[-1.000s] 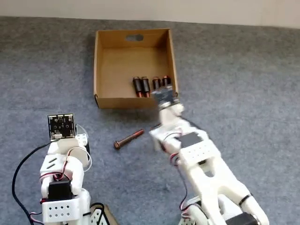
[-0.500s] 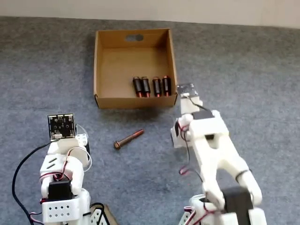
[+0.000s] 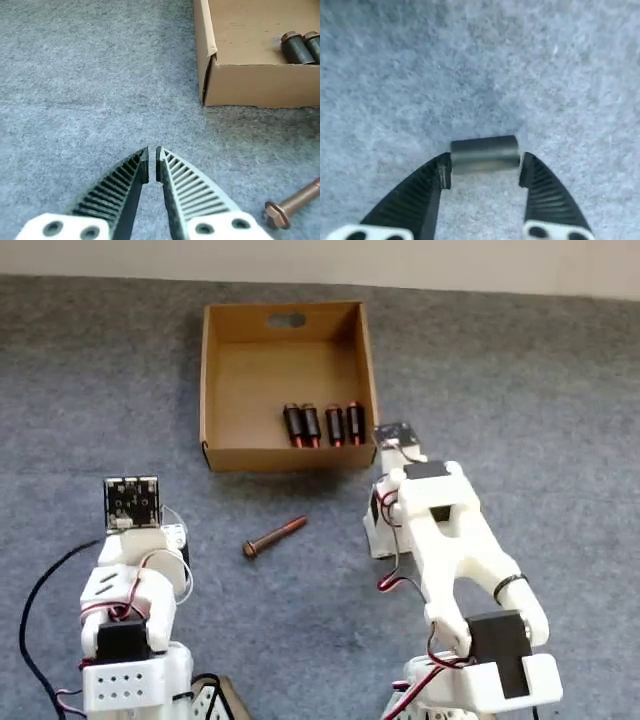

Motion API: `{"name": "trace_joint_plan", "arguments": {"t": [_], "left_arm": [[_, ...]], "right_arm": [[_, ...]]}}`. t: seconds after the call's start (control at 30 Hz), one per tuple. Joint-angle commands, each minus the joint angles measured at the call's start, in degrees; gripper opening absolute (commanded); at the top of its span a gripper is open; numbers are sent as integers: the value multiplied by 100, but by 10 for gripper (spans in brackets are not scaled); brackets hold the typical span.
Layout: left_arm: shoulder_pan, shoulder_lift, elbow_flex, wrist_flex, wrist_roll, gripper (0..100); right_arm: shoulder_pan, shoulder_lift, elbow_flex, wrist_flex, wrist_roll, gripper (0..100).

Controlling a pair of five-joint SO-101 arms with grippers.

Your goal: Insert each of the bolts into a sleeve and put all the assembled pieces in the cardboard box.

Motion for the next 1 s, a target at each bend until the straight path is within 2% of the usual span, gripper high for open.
{"name": "trace_joint_plan", "arguments": {"t": [0.0,0.23,0.4,0.8,0.97], "left_arm": [[119,1042,-919,26,-44,59],[119,3477,-1859,9,-26,57],[119,4180,-1938,-360,-18,57],[119,4189,-1859,-457,-18,56],[119,4189,-1771,-607,-18,56]], "right_arm": [[40,-22,-251,13,62,228],[48,-31,-259,13,62,228],[75,-31,-488,101,-35,228],[66,22,-1147,1367,-3288,228],[66,48,-1182,1332,-3956,228]]}}
